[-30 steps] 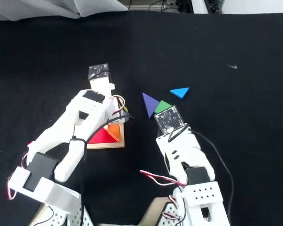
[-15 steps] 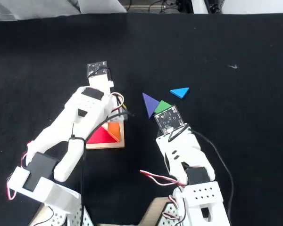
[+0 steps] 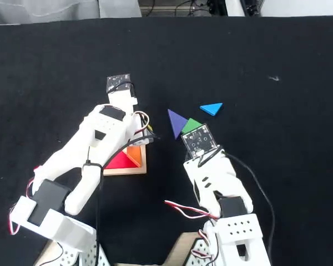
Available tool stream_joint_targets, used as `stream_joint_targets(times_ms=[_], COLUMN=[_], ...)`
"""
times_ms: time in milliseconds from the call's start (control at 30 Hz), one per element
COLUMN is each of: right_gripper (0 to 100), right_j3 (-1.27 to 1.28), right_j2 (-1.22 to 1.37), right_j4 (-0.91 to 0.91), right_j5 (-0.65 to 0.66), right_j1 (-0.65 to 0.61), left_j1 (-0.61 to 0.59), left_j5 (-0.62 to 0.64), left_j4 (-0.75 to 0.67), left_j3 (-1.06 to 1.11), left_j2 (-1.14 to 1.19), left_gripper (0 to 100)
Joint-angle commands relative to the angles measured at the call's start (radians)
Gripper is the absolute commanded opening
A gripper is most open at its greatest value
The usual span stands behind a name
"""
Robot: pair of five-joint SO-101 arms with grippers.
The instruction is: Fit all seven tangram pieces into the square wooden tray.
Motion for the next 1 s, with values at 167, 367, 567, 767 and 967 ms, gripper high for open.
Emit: stream_joint_targets(times_ms=[167, 367, 567, 767, 967], right_gripper=[1.2, 1.2, 1.2, 1.2, 1.2], right_j3=[0.005, 0.005, 0.004, 0.004, 0.004], right_j2=[-0.019, -0.019, -0.019, -0.019, -0.019], right_j4=[-0.021, -0.021, -0.021, -0.021, -0.021], right_j5=[0.008, 0.008, 0.008, 0.008, 0.008], right_j1=[-0.014, -0.014, -0.014, -0.014, -0.014], left_j1=[-0.004, -0.005, -0.013, -0.096, -0.016], left_j5=[-0.008, -0.006, -0.011, -0.014, -0.172], left_j4=[0.028, 0.051, 0.089, 0.158, 0.149], left_j3=[-0.07, -0.099, -0.102, -0.11, 0.021], left_j2=[0.069, 0.068, 0.057, -0.069, -0.173], left_gripper=[25, 25, 24, 25, 25])
